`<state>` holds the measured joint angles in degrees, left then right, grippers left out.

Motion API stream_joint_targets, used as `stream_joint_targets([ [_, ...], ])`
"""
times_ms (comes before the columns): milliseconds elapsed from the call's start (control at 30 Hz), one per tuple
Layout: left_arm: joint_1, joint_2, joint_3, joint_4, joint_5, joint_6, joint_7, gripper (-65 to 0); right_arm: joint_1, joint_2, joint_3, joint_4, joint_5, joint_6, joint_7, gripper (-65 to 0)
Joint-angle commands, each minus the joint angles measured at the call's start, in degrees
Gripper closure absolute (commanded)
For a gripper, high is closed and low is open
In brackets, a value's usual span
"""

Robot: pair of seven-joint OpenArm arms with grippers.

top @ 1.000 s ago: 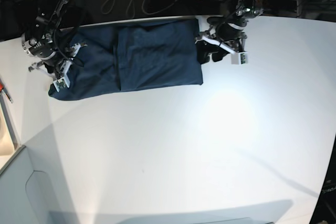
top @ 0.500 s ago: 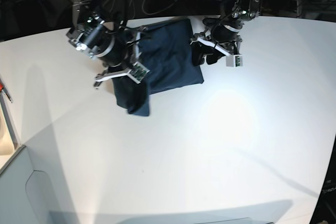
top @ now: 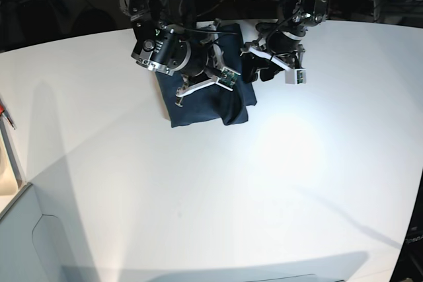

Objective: Fold the T-shirt properly
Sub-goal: 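Grasp the shirt end with the right gripper and fold it over the left half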

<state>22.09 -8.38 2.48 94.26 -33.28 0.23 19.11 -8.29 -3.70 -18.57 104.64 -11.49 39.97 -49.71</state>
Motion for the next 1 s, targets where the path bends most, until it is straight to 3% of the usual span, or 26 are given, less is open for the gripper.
stream_joint_targets([
  [0, 0.2, -0.01, 0.11, 0.47, 0.0, 0.25, 0.53, -29.1, 1.13, -0.38, 0.06, 0.81, 0.98, -0.1, 1.23, 0.0],
  [433, 0.11, -0.1, -0.33, 0.47, 0.0, 0.25, 0.53, -29.1, 1.92, 3.31, 0.15, -0.33, 0.89, -0.01, 1.23, -0.1],
  [700, 0.38, -0.54, -0.33, 1.26, 0.0, 0.25, 0.53, -29.1, 1.57, 3.57, -0.11, -0.42, 0.89, 0.03, 0.97, -0.8],
  [800, 0.46, -0.63, -0.41, 1.35, -0.09, 0.25, 0.53, -29.1, 1.57, 3.66, -1.43, -0.24, 0.89, 0.03, 0.97, -9.5],
  [967, 0.9, -0.72, -0.77, 1.79, -0.09, 0.25, 0.53, -29.4, 1.39, 3.66, -1.43, 2.74, 1.07, 0.03, 1.05, -33.2],
])
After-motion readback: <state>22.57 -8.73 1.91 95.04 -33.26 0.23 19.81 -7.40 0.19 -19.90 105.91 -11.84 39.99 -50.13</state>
